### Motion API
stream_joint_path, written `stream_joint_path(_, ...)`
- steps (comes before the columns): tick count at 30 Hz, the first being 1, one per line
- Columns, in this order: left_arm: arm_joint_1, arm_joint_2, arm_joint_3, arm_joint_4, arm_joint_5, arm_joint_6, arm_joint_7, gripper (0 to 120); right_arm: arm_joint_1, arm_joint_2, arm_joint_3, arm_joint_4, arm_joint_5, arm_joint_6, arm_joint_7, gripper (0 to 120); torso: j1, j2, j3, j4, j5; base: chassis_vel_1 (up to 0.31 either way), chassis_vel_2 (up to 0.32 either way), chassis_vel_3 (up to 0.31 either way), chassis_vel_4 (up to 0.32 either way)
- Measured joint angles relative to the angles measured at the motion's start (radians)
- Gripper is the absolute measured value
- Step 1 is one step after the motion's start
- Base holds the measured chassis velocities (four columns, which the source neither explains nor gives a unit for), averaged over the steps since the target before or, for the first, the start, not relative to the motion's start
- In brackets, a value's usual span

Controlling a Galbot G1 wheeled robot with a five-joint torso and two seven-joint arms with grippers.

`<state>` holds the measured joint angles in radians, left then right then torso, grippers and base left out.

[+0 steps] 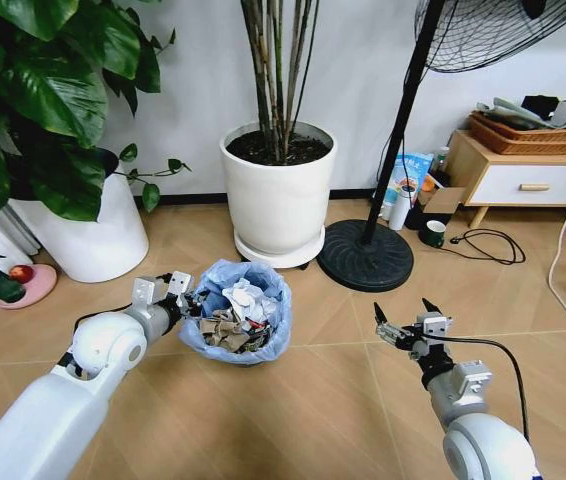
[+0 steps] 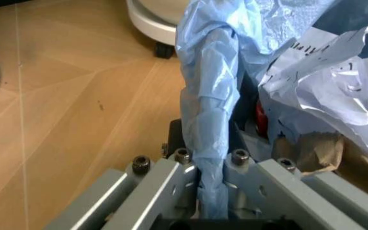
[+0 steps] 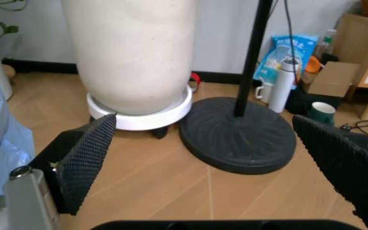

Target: Pick up the trash bin and place the garbage on the floor into it.

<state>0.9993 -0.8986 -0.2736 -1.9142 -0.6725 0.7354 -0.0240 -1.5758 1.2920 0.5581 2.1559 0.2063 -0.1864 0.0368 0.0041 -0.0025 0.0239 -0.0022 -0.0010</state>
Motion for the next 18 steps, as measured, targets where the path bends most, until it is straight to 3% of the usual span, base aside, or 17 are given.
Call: stream_joint_path(18,-0.001,-0.002,-0.001,0.000,0.000,0.000,0.001,0,-0.005,0.006,-0.028,-0.003,-0.028,0.000,0.000,100,0.000,0.000,0.000,-0.0002,-0.0001,0.139,0.138,-0.142,-0.143)
